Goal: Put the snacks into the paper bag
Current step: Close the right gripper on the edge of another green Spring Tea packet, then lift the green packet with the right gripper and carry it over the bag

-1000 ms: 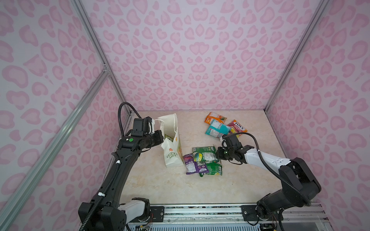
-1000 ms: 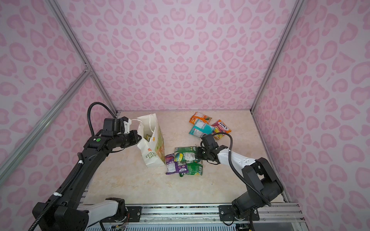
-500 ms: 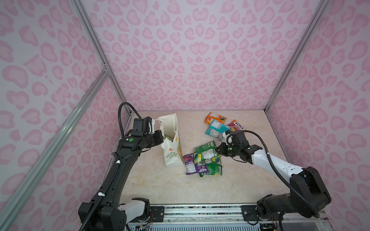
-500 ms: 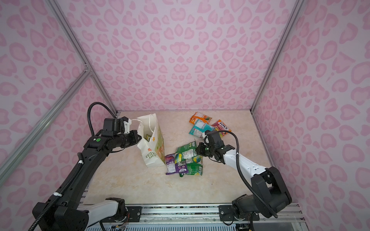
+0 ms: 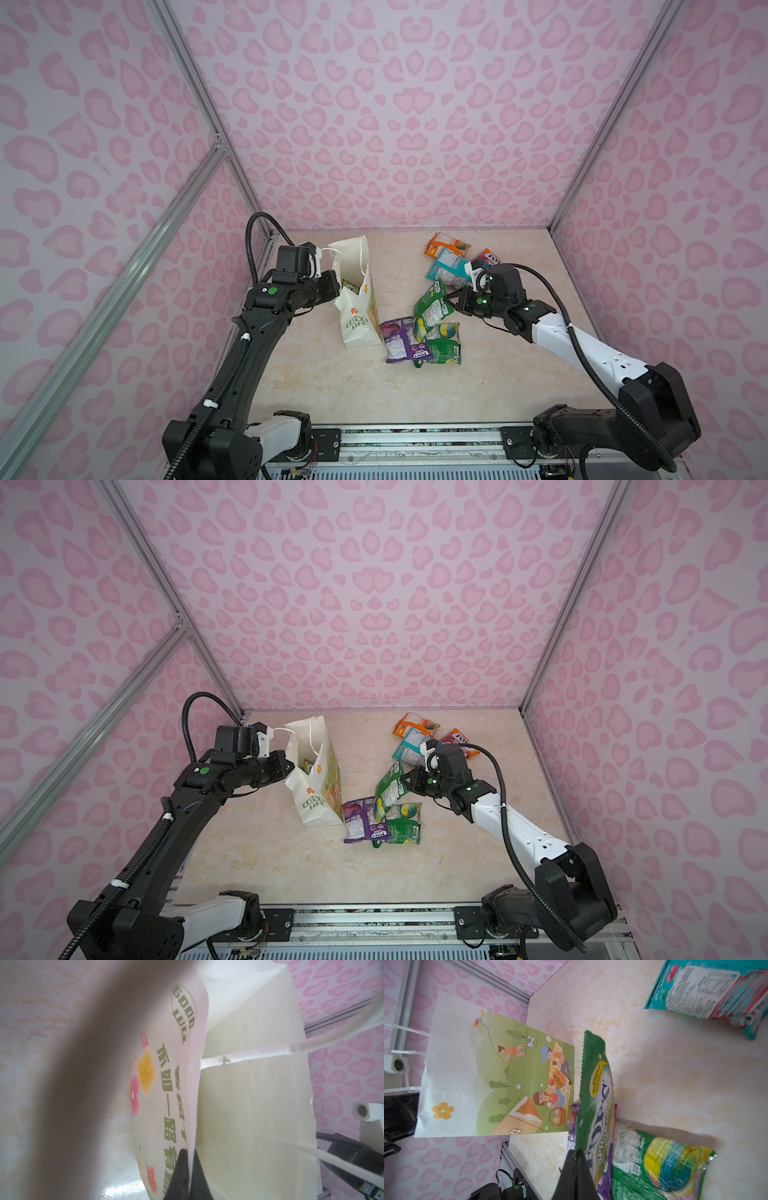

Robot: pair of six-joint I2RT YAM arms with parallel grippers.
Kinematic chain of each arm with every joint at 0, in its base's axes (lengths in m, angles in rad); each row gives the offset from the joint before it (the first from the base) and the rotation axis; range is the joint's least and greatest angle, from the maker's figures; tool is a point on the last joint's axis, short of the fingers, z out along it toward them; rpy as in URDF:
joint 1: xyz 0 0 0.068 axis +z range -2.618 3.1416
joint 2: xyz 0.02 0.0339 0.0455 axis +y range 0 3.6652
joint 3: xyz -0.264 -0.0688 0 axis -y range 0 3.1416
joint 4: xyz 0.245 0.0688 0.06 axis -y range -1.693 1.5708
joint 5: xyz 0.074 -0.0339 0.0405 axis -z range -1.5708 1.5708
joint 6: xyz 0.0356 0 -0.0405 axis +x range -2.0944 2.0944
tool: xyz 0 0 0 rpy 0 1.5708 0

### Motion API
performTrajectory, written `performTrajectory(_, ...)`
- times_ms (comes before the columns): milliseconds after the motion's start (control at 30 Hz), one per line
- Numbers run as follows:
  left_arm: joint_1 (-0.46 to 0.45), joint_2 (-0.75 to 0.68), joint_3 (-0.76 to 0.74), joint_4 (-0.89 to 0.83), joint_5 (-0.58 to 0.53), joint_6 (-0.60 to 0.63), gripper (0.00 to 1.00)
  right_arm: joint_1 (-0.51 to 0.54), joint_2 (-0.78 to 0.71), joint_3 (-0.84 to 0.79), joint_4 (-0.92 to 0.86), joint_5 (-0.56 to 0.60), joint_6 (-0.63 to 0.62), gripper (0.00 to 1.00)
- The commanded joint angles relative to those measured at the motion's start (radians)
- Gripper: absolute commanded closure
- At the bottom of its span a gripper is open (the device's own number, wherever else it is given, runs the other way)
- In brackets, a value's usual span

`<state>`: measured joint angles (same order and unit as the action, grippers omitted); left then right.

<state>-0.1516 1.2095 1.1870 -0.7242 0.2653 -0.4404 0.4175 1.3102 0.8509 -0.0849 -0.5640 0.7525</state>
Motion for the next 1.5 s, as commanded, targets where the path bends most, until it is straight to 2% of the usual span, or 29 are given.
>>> performTrajectory(0,-0.002,0.001,-0.001,-0.021,0.002,0.014,0.96,-0.003,-0.006,0.007,0.048,-0.02,0.015,1.0)
performTrajectory(767,-0.005,0.005,-0.001,-0.021,0.006,0.016,0.96,-0.014,-0.016,0.067,0.221,-0.085,0.097,1.0)
performTrajectory(1100,-0.005,0.004,-0.001,-0.021,0.003,0.017,0.96,0.0,-0.002,0.165,0.276,-0.093,0.135,1.0)
performTrajectory(1467,-0.005,0.005,-0.001,-0.023,0.004,0.018,0.96,0.085,0.084,0.476,0.246,-0.03,0.135,1.0)
